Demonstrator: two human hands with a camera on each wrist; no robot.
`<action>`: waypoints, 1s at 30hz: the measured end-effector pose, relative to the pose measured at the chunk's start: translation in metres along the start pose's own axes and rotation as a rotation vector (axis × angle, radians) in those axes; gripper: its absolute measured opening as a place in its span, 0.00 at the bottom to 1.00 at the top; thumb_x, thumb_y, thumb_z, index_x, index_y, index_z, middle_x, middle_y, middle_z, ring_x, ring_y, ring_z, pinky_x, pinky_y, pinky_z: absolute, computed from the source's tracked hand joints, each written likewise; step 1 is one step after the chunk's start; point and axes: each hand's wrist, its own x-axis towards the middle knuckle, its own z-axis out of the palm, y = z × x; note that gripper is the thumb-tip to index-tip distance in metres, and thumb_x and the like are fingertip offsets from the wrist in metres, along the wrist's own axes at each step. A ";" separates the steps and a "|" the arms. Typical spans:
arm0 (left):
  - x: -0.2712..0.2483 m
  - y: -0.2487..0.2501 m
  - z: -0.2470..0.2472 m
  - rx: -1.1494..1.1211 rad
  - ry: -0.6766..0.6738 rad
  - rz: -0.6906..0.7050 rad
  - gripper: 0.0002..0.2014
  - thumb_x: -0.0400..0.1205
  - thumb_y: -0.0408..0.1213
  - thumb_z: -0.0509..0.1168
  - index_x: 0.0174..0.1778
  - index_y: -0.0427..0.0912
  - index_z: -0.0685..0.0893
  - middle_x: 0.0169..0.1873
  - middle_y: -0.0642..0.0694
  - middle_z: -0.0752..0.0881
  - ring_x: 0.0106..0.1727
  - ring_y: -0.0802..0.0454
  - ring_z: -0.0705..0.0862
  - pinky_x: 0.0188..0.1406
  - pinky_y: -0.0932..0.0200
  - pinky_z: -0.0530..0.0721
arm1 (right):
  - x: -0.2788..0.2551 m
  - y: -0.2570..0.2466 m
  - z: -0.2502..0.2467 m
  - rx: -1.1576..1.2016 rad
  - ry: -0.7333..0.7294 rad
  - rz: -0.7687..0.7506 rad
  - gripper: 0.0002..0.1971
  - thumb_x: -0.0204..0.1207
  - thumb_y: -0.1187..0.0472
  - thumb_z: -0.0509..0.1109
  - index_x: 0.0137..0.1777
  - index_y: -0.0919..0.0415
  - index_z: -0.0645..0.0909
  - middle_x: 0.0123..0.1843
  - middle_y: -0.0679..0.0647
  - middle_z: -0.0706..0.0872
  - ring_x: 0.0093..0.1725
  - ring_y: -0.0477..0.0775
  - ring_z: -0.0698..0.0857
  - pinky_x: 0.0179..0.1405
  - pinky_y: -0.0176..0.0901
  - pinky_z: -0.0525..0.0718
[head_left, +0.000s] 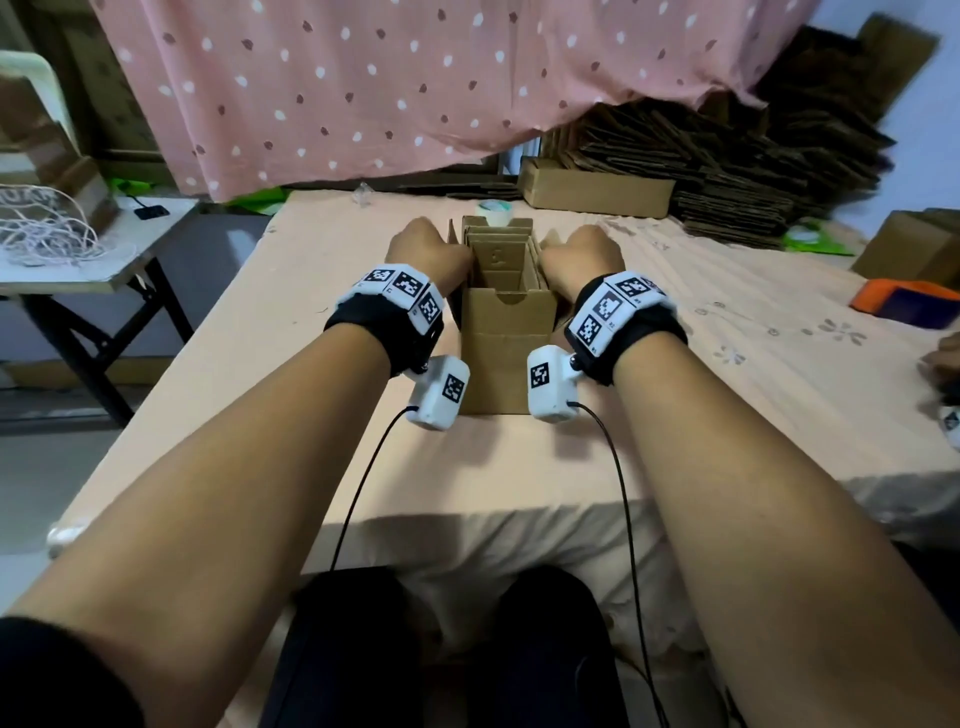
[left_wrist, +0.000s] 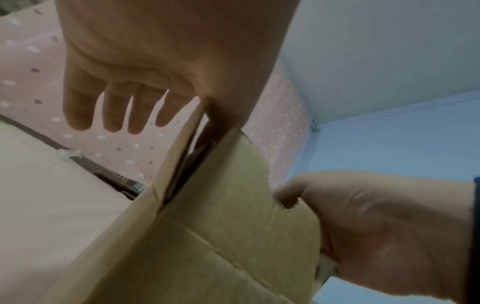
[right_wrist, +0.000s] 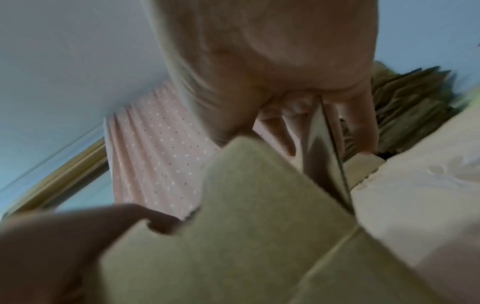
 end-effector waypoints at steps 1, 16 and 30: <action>-0.005 -0.001 0.001 -0.070 -0.057 -0.033 0.17 0.79 0.46 0.66 0.58 0.39 0.81 0.50 0.43 0.83 0.49 0.44 0.81 0.40 0.58 0.76 | -0.003 -0.002 0.000 0.039 -0.033 0.026 0.13 0.81 0.55 0.64 0.56 0.64 0.81 0.52 0.57 0.83 0.53 0.63 0.83 0.46 0.43 0.75; -0.012 -0.001 0.004 -0.584 -0.223 -0.079 0.15 0.70 0.49 0.64 0.39 0.42 0.88 0.38 0.40 0.91 0.43 0.38 0.88 0.58 0.40 0.86 | -0.036 -0.038 0.014 0.162 -0.099 -0.005 0.21 0.81 0.55 0.60 0.69 0.65 0.78 0.64 0.63 0.84 0.57 0.64 0.83 0.48 0.44 0.74; -0.029 -0.010 -0.025 -0.656 -0.321 -0.164 0.16 0.86 0.44 0.53 0.37 0.47 0.82 0.20 0.52 0.86 0.26 0.52 0.85 0.29 0.62 0.77 | -0.044 -0.053 0.020 0.101 -0.103 -0.015 0.22 0.81 0.55 0.56 0.70 0.63 0.78 0.66 0.63 0.84 0.49 0.61 0.77 0.48 0.44 0.70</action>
